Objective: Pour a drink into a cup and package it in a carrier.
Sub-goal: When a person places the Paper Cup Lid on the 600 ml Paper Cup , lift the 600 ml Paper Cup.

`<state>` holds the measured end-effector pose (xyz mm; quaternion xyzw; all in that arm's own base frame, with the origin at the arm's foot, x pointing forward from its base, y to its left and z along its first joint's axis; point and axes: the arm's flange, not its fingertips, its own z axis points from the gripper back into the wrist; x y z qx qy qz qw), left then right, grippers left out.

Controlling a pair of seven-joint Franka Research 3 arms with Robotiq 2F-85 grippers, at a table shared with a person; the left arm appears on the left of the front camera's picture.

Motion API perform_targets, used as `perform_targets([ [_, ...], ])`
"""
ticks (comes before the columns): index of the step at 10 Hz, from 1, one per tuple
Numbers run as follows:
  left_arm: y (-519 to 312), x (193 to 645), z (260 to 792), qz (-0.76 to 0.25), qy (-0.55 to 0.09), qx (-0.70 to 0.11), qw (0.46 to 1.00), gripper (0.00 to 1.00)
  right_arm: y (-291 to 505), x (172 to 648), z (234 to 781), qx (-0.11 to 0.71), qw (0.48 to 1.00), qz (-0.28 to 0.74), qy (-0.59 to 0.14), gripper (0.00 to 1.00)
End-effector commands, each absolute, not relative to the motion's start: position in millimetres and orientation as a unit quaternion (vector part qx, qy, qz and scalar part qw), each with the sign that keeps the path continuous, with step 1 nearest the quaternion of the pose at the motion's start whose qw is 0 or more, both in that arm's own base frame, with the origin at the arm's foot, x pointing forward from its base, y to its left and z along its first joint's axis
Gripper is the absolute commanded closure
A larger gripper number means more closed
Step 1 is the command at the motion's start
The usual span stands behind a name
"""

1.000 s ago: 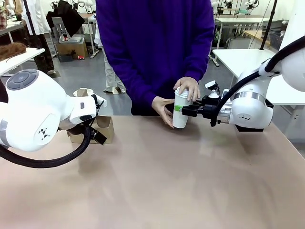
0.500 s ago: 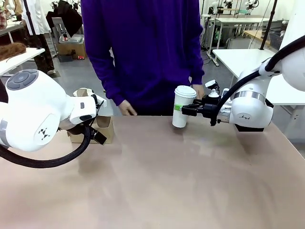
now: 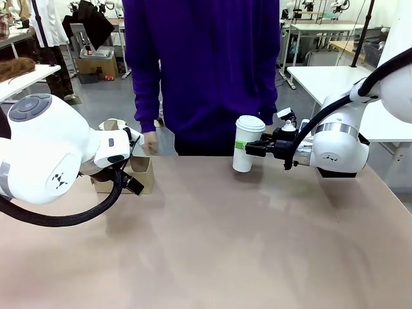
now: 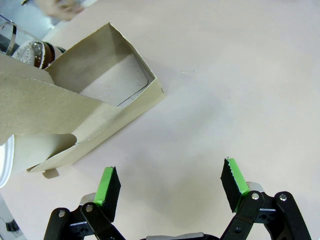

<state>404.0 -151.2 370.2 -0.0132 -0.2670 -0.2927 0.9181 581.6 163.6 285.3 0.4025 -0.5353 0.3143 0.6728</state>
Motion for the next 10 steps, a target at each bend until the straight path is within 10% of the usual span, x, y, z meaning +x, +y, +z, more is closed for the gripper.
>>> perform_targets([
  [1, -151, 404, 371, -0.293, -0.267, -0.014, 0.918, 0.00, 166, 583, 291, 0.400, 0.672, 0.313, -0.539, 0.20],
  [10, -151, 404, 371, -0.293, -0.267, -0.014, 0.918, 0.00, 115, 472, 521, 0.362, 0.662, 0.363, -0.547, 0.19],
])
